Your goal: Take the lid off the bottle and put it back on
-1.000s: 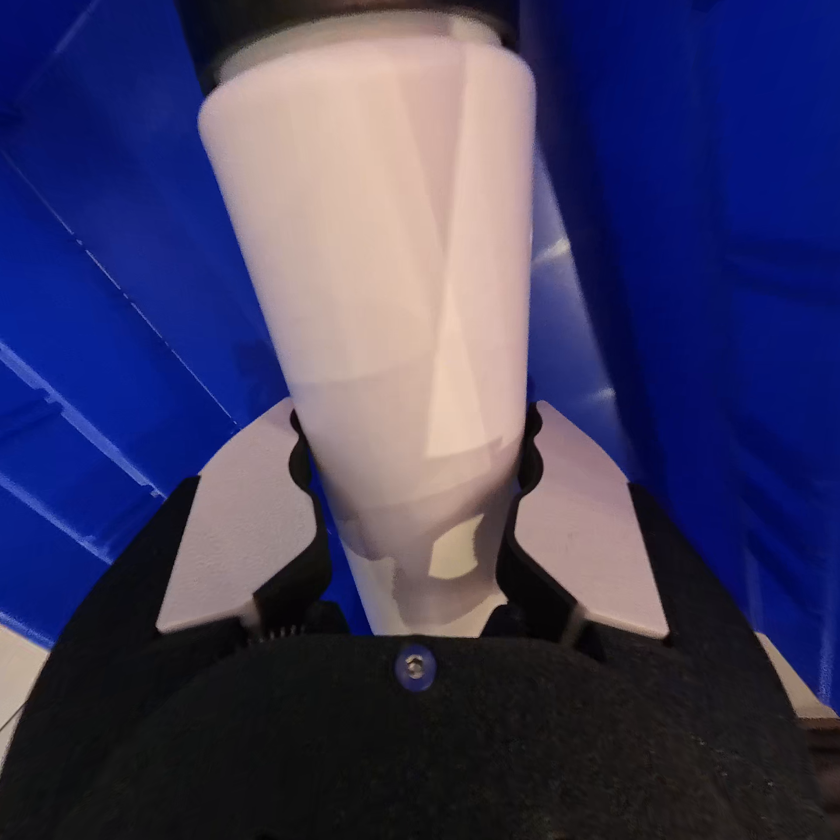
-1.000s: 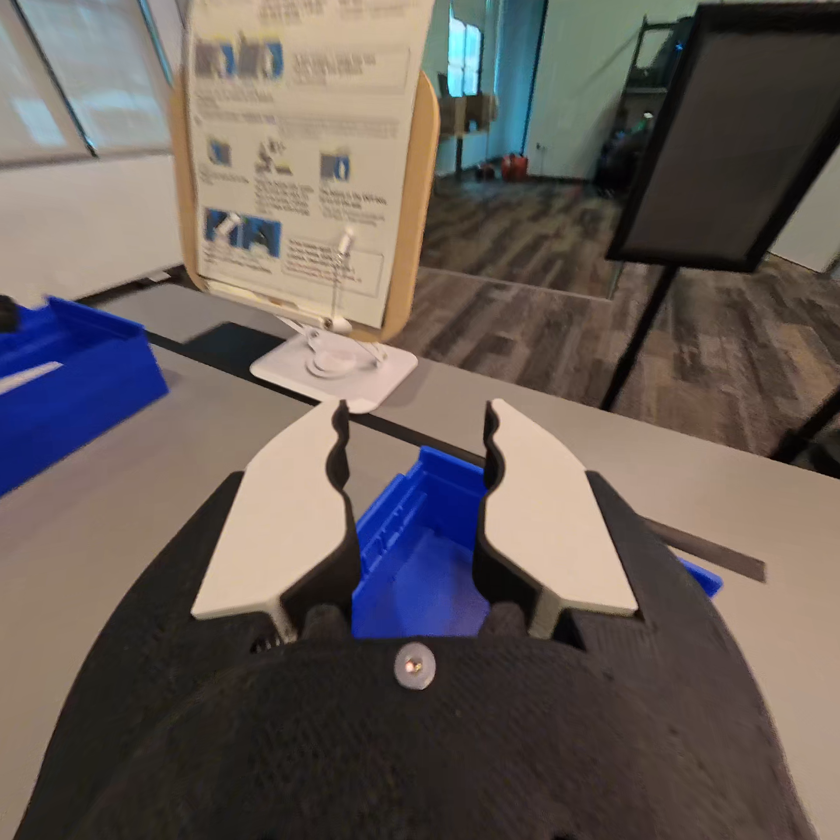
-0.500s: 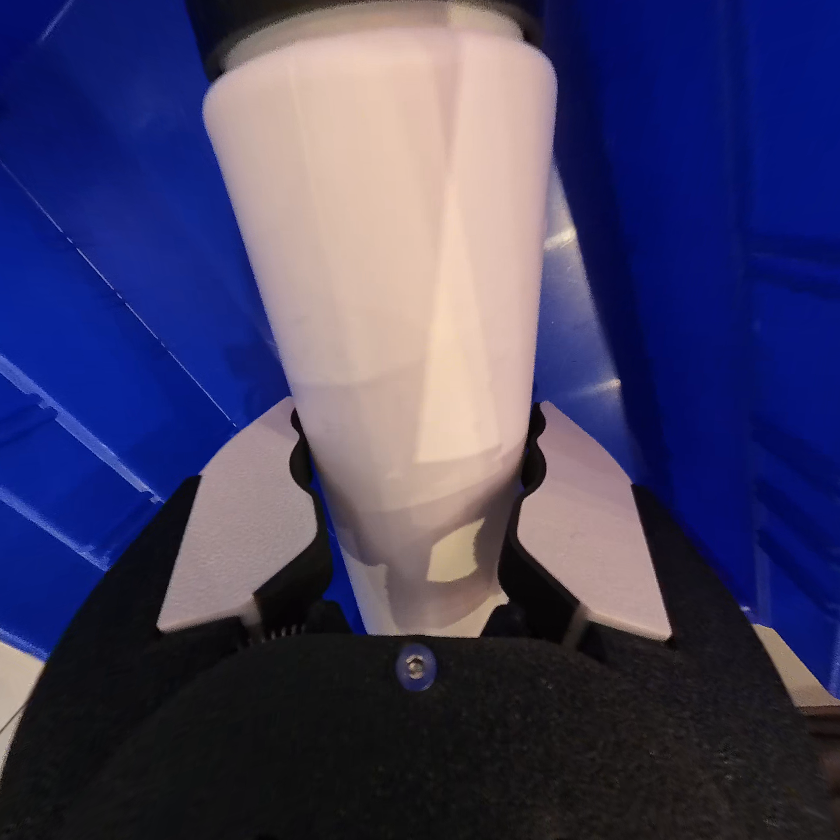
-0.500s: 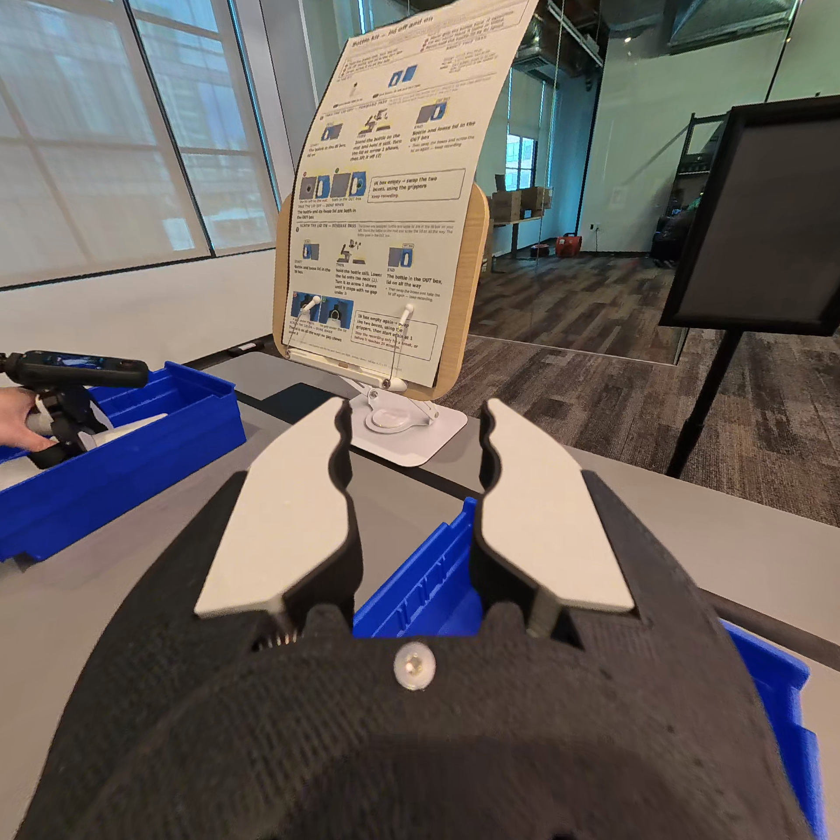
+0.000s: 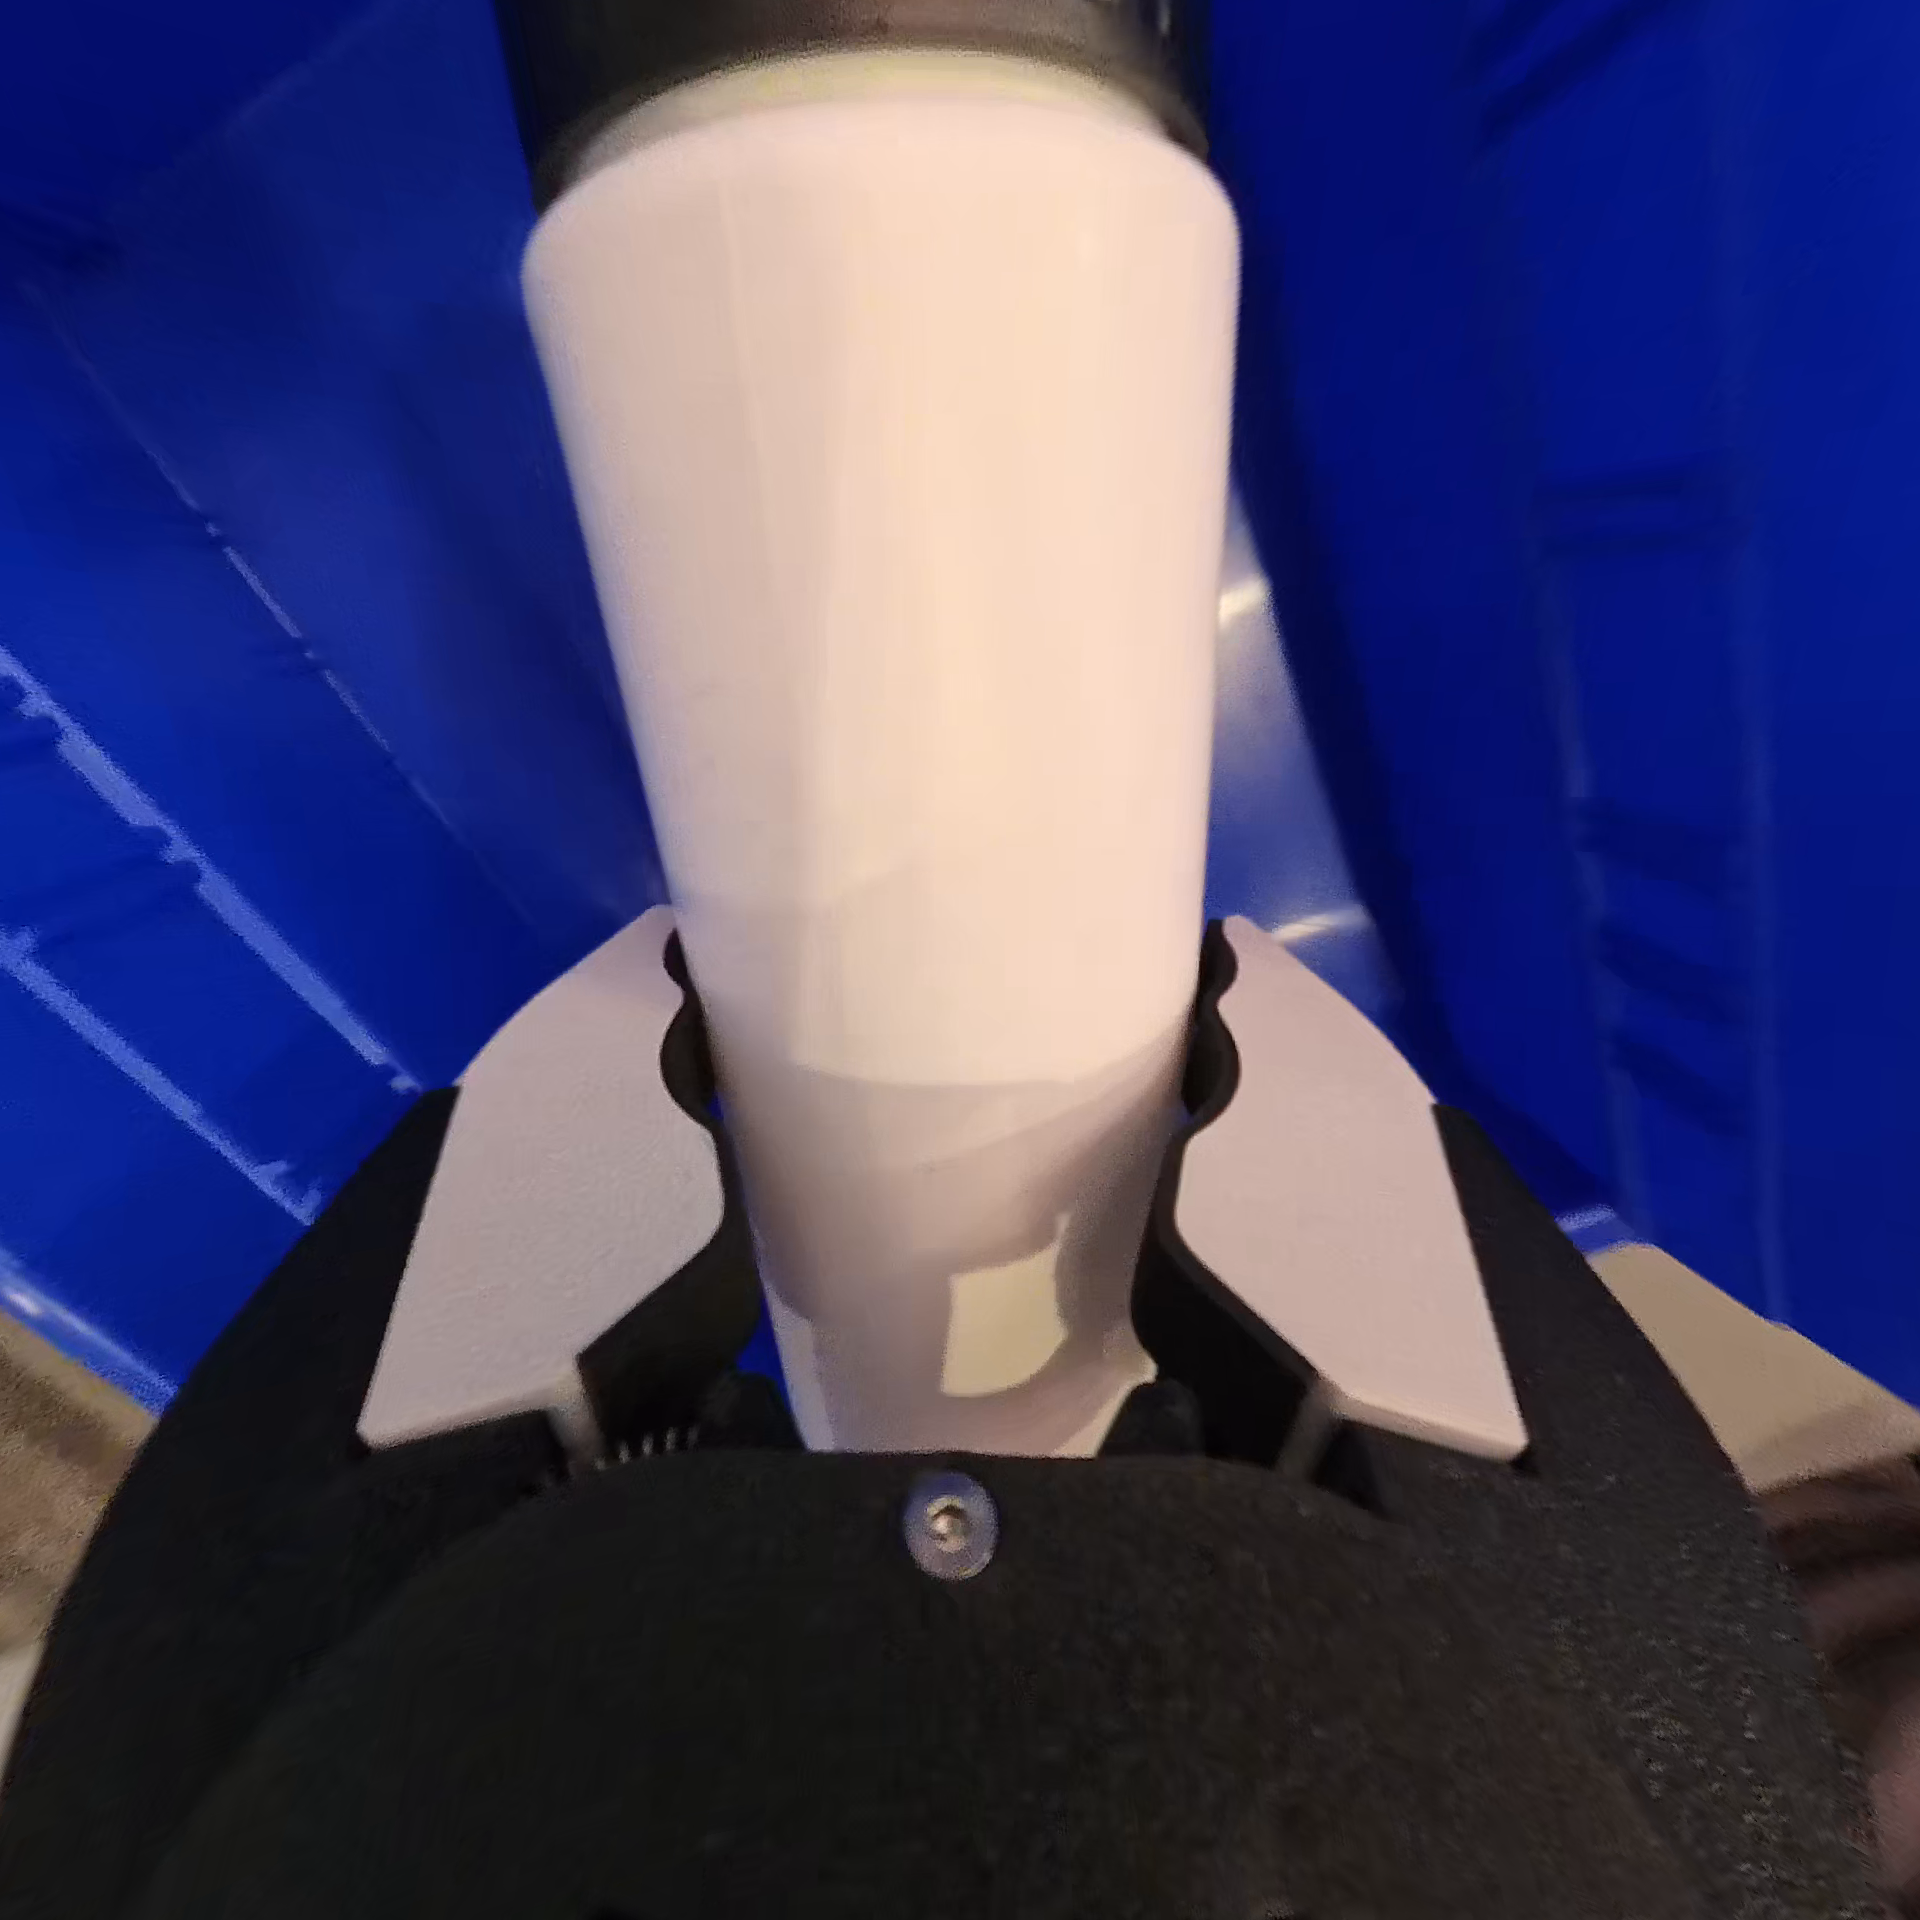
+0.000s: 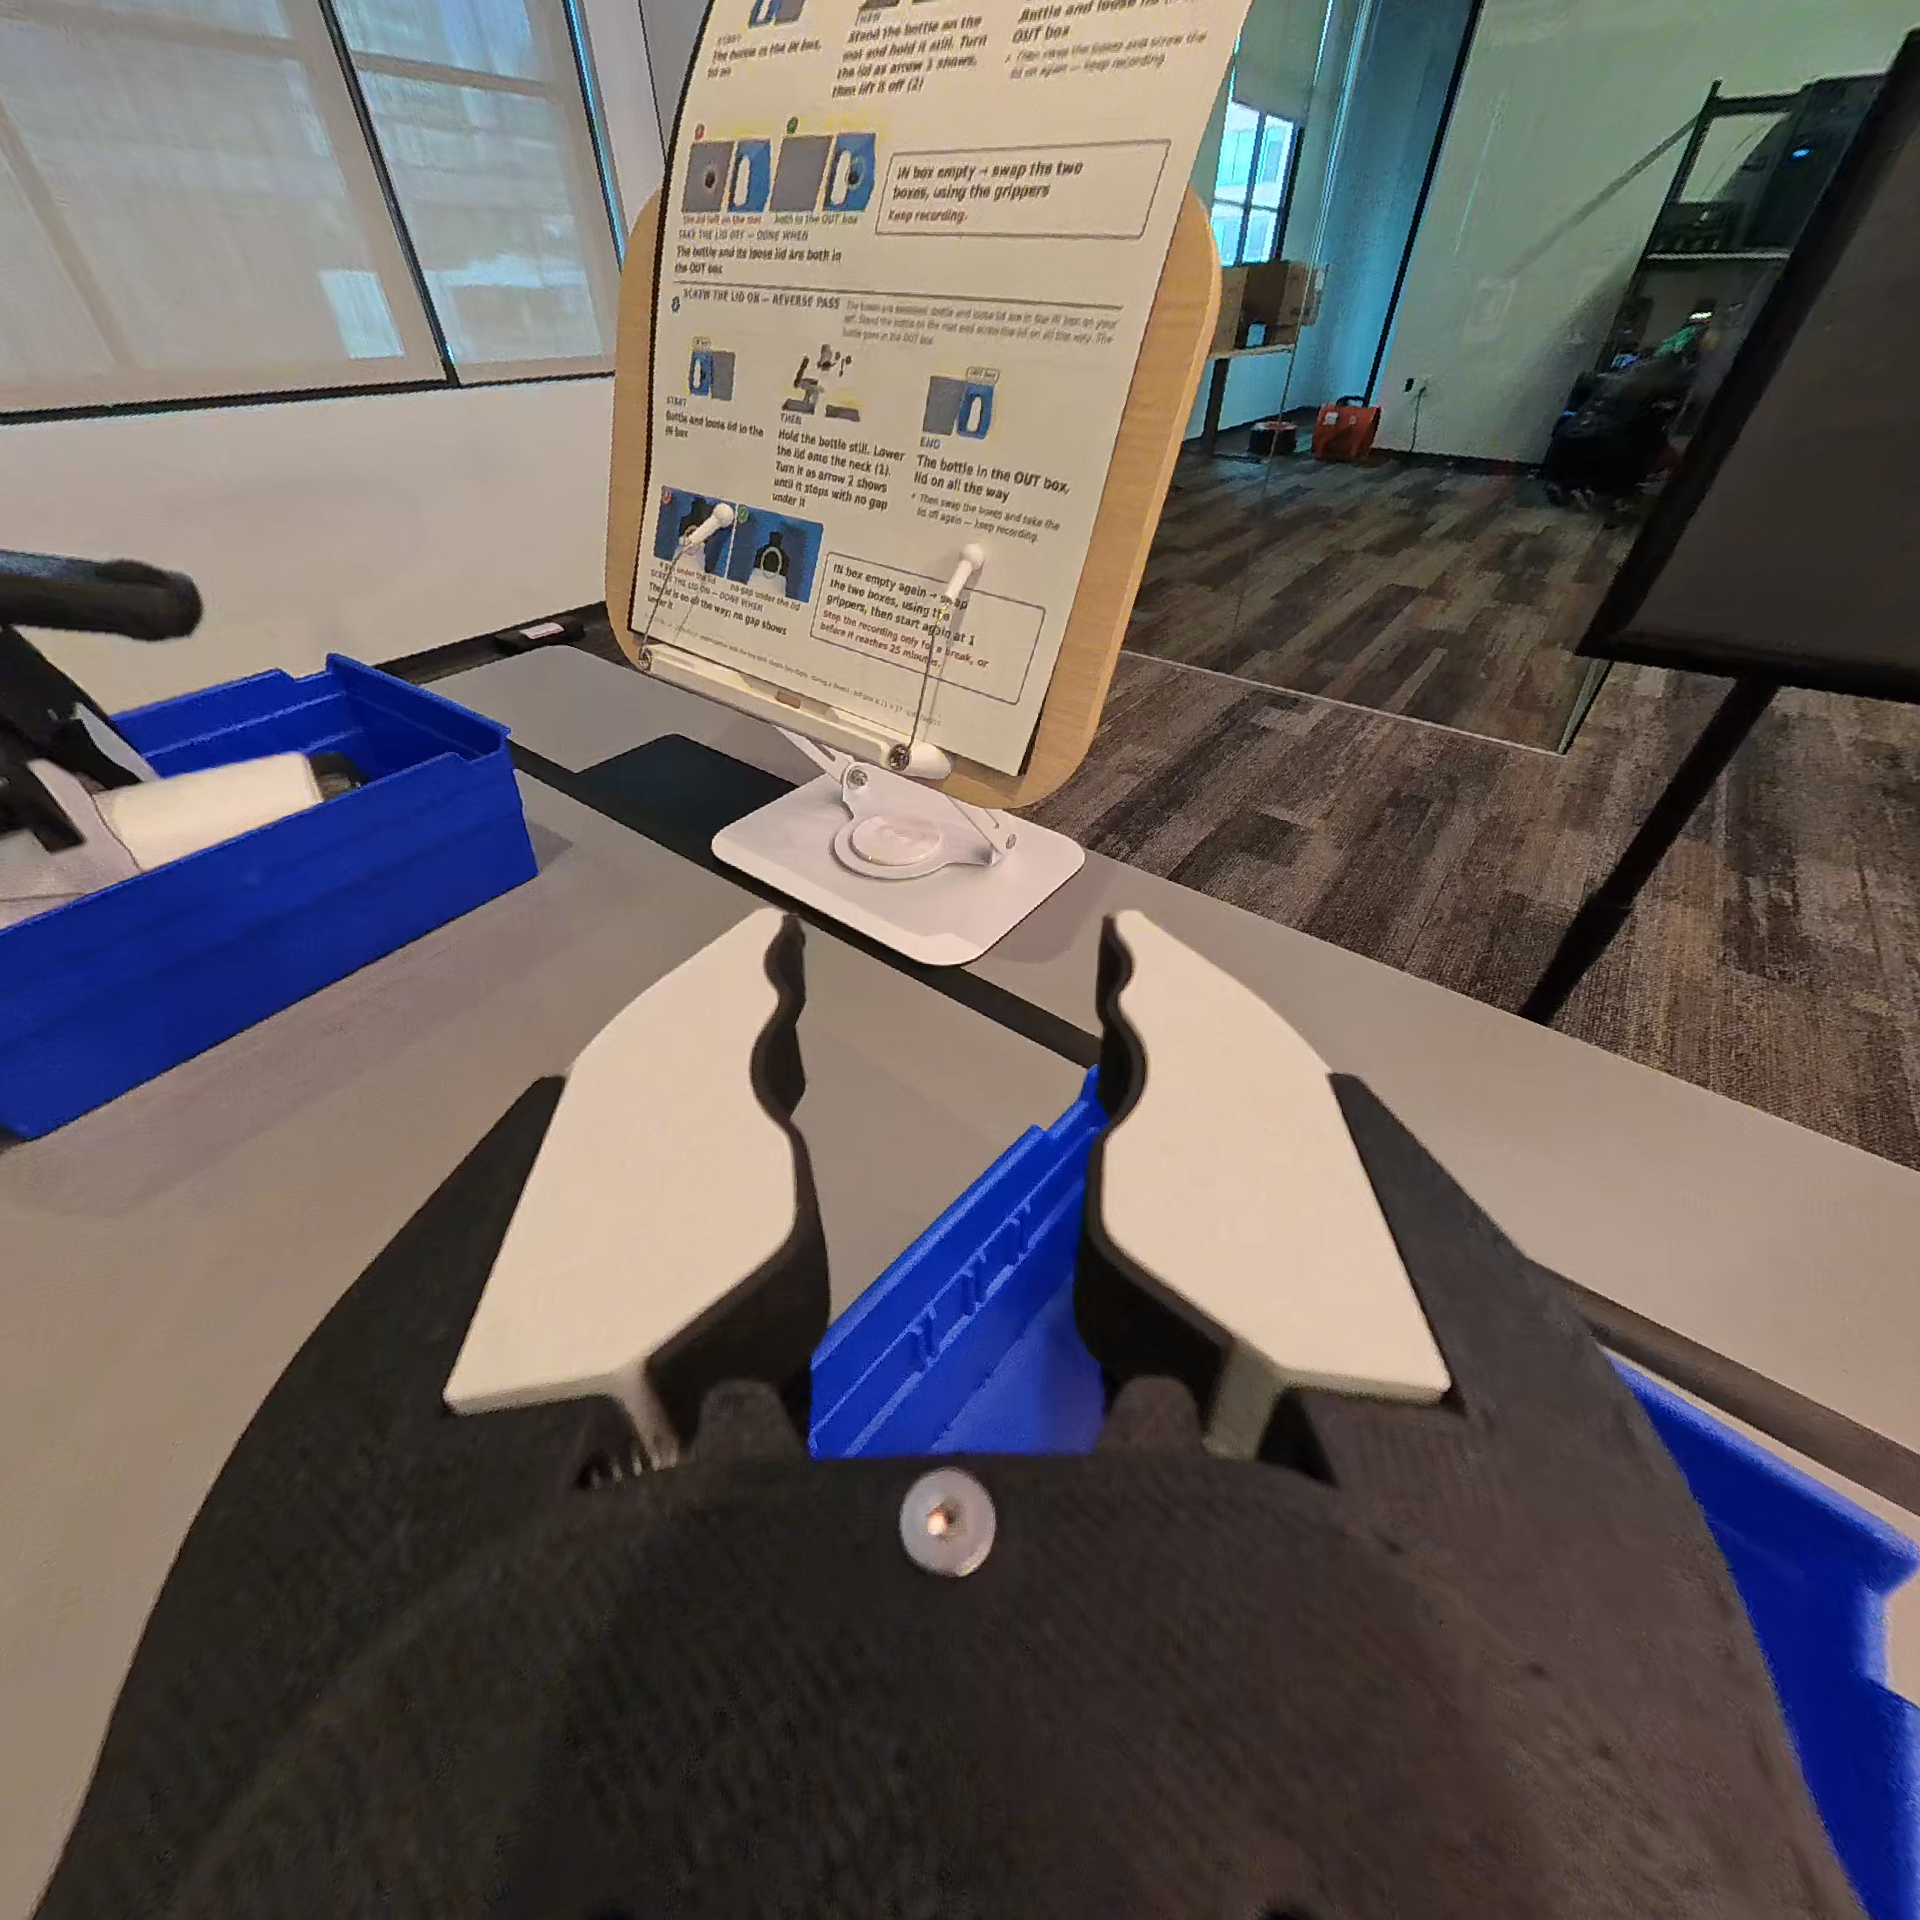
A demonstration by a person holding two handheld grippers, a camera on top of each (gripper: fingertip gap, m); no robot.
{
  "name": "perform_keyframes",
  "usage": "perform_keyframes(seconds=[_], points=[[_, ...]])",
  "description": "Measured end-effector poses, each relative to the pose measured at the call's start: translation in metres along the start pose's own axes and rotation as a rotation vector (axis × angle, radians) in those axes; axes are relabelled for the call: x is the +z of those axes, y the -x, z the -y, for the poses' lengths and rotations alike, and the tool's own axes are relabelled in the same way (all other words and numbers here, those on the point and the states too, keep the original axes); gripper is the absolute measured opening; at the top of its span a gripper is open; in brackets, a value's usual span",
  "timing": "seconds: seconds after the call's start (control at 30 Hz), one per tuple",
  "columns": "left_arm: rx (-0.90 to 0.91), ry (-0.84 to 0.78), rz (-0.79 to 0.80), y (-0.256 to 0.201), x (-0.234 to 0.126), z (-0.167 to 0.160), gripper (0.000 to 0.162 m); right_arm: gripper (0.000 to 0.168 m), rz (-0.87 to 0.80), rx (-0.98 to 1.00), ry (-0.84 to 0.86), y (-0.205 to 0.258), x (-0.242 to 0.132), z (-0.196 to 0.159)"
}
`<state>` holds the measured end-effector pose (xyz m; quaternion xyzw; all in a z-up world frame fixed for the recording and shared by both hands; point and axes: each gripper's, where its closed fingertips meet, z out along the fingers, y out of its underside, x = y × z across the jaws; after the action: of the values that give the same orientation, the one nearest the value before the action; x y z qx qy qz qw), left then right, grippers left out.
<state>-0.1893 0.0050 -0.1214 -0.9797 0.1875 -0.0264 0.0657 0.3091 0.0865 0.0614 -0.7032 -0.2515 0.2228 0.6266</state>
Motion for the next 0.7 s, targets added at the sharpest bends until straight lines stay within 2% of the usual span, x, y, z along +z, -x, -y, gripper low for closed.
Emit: perform_keyframes(seconds=[0.23,0.37,0.57,0.7], points=[[0.030,-0.211,-0.237,-0.027,-0.036,0.016,0.091,0.056,0.039,-0.008,0.047,0.013,0.013,-0.012],[0.085,-0.357,-0.372,-0.053,-0.063,0.033,0.091,0.056,0.136,0.013,0.064,0.041,0.026,-0.018],[0.271,-0.538,-0.654,-0.131,-0.116,0.046,0.091,0.057,0.478,0.134,0.049,0.137,0.043,-0.013],[0.419,-0.617,-0.755,-0.187,-0.141,0.046,0.090,0.064,0.690,0.193,0.038,0.204,0.042,-0.009]])
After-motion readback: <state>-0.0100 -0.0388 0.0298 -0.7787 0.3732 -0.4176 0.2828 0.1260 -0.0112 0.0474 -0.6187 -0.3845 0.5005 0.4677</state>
